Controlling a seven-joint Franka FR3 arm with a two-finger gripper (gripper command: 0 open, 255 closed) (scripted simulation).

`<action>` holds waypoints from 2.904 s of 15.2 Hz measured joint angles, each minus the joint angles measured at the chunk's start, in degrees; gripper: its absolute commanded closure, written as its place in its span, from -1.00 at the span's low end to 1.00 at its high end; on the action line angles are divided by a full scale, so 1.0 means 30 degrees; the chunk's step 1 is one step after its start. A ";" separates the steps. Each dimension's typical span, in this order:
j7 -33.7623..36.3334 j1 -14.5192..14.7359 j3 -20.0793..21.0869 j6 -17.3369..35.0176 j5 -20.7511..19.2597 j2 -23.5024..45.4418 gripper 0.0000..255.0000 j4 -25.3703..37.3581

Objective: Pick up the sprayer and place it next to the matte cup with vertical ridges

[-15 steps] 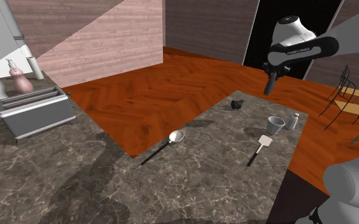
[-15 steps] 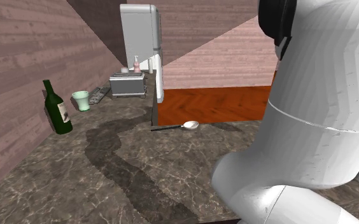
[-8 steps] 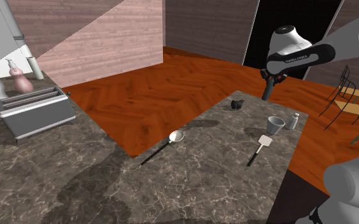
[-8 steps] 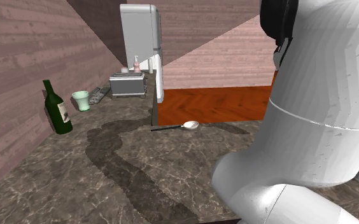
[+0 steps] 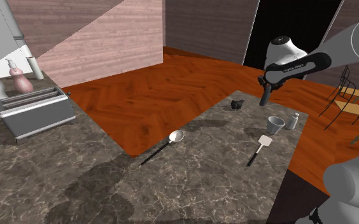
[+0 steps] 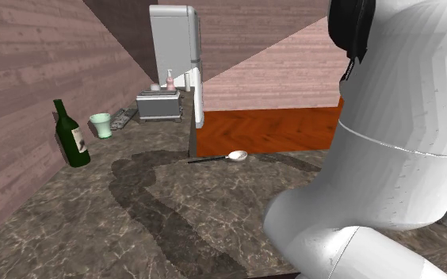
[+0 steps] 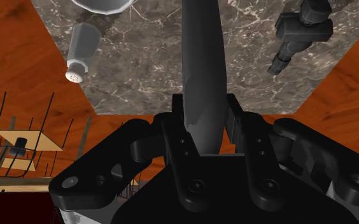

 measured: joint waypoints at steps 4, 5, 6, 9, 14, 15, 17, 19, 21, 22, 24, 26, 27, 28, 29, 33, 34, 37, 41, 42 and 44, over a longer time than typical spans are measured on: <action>0.0689 -0.0019 -0.0076 0.0744 -0.0628 0.0344 1.00 -0.0537; 0.0876 -0.0019 -0.0099 0.0922 -0.0811 0.0487 1.00 -0.0611; 0.1109 -0.0006 -0.0117 0.1105 -0.1021 0.0641 1.00 -0.0697; 0.1685 0.0000 -0.0202 0.1616 -0.1582 0.1042 1.00 -0.0929; 0.2763 0.0049 -0.0382 0.2452 -0.2630 0.1714 1.00 -0.1323; 0.2959 0.0050 -0.0434 0.2615 -0.2842 0.1863 1.00 -0.1373; 0.3525 0.0117 -0.0524 0.2958 -0.3363 0.2159 1.00 -0.1550; 0.4012 0.0166 -0.0636 0.3265 -0.3855 0.2510 1.00 -0.1610; 0.4476 0.0233 -0.0746 0.3512 -0.4320 0.2900 1.00 -0.1575; 0.4712 0.0261 -0.0804 0.3652 -0.4550 0.3018 1.00 -0.1642; 0.5173 0.0321 -0.0948 0.3920 -0.5042 0.3436 1.00 -0.1585; 0.5750 0.0385 -0.1119 0.4273 -0.5614 0.3665 1.00 -0.1812; 0.5977 0.0425 -0.1191 0.4385 -0.5851 0.3867 1.00 -0.1769; 0.6093 0.0455 -0.1219 0.4423 -0.5960 0.3973 1.00 -0.1735; 0.6139 0.0471 -0.1228 0.4433 -0.6001 0.4021 1.00 -0.1709; 0.6199 0.0488 -0.1243 0.4453 -0.6058 0.4077 1.00 -0.1681; 0.6202 0.0488 -0.1244 0.4455 -0.6060 0.4079 -1.00 -0.1680; 0.6206 0.0490 -0.1244 0.4456 -0.6064 0.4077 -1.00 -0.1679; 0.5995 0.0453 -0.1149 0.4334 -0.5818 0.3767 -1.00 -0.1835; 0.5669 0.0416 -0.0990 0.4119 -0.5409 0.3271 -1.00 -0.2062; 0.5147 0.0467 -0.0619 0.3584 -0.4543 0.2105 -1.00 -0.2635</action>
